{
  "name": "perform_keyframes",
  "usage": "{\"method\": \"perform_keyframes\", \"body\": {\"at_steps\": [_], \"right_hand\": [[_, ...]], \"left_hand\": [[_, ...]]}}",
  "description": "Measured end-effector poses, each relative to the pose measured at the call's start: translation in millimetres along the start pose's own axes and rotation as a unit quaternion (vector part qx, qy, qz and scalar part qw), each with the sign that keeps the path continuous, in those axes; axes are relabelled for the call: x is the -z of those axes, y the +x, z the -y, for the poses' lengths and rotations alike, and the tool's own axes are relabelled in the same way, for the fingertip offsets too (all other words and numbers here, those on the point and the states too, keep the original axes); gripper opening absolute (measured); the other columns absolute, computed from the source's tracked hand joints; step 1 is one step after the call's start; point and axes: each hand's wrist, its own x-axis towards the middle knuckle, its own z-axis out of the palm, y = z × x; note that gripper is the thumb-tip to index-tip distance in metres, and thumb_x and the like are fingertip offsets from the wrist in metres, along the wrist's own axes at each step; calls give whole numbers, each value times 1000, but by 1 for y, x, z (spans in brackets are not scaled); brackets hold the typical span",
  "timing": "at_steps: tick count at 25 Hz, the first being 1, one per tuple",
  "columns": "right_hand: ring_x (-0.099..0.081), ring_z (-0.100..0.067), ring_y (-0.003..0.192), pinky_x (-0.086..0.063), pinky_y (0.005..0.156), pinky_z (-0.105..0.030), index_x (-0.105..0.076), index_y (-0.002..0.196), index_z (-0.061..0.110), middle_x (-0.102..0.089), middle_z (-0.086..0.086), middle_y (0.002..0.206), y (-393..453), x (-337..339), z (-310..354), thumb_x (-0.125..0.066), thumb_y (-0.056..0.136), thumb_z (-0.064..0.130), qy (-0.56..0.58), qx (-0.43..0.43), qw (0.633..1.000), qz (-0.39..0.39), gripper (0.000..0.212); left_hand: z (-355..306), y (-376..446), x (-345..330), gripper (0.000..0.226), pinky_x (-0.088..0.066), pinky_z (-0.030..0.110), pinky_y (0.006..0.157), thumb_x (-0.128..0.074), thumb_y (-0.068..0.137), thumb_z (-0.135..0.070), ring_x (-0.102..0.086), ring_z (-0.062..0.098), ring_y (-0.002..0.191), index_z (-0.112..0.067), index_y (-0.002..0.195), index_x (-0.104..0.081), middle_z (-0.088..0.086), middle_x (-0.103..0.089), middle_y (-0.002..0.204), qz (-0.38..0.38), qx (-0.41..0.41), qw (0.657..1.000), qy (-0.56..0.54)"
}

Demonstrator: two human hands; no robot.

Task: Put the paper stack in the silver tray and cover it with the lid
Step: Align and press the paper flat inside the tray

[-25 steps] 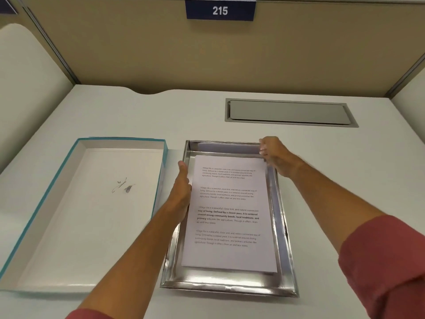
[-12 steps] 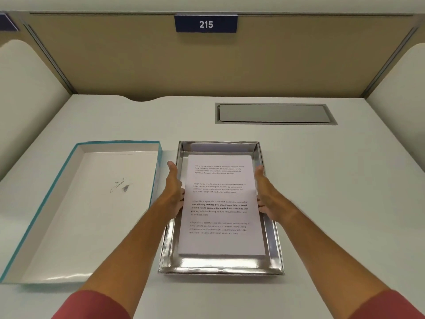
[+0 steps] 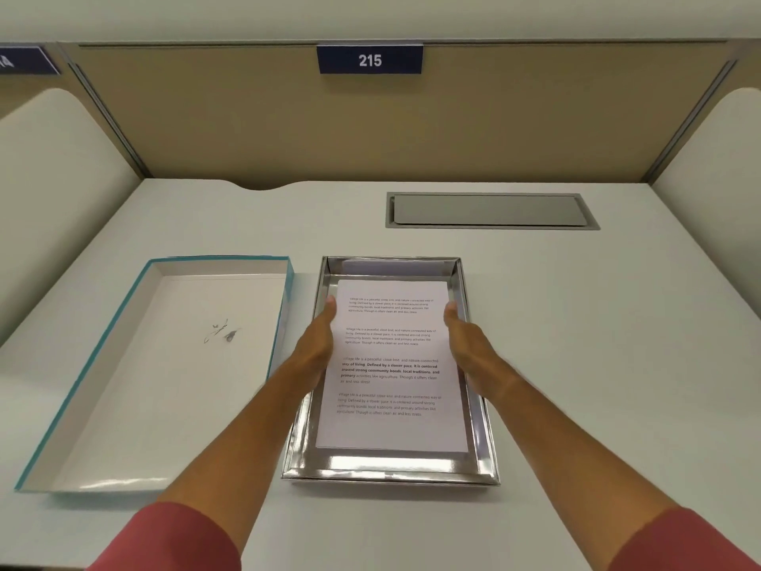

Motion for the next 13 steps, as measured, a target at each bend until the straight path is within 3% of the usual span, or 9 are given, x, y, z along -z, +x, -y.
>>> {"method": "perform_keyframes", "body": {"at_steps": [1,3,5,7,9,13], "right_hand": [[-61,-26,99,-48,83,-32,-57,125,14,-65,-11,123,-2,-4,-3,-26,94,64,-43,37,997,-44,66],[-53,-27,121,-40,95,-31,-45,140,13,-52,-10,143,-11,-11,-10,-38,94,58,-117,142,978,-101,64],[-27,-26,146,-27,115,-40,-22,152,16,-26,-7,161,-21,-17,-16,-41,93,57,-219,221,946,-96,75],[-6,-24,152,-11,121,-42,-6,155,21,-4,-4,165,-23,-23,-21,-37,91,62,-318,267,904,-100,82],[3,-25,152,-1,121,-41,-1,155,21,4,-5,165,-25,-27,-23,-35,89,65,-381,305,866,-112,86],[8,-29,151,4,123,-46,-1,155,15,6,-12,164,-29,-33,-21,-31,85,68,-442,378,803,-129,93]], "left_hand": [[3,-2,-2,73,-45,54,102,-29,92,-65,-62,36,113,-13,143,-42,20,-55,138,-19,-17,998,65],[10,-13,-7,68,-42,52,106,-37,92,-59,-51,38,128,-15,143,-40,13,-48,147,-48,-101,975,192],[18,-28,-10,63,-42,50,107,-40,92,-56,-46,35,132,-20,143,-36,10,-44,149,-58,-209,930,297],[25,-37,-9,78,-20,51,119,-34,89,-60,-17,33,148,-20,153,-13,11,-16,162,-85,-240,872,417],[32,-42,-3,87,2,46,121,-27,86,-63,7,29,151,-19,153,6,10,9,163,-127,-236,826,496],[40,-55,14,90,11,45,119,-25,84,-65,16,29,149,-18,153,10,12,17,162,-180,-238,764,572]]}}
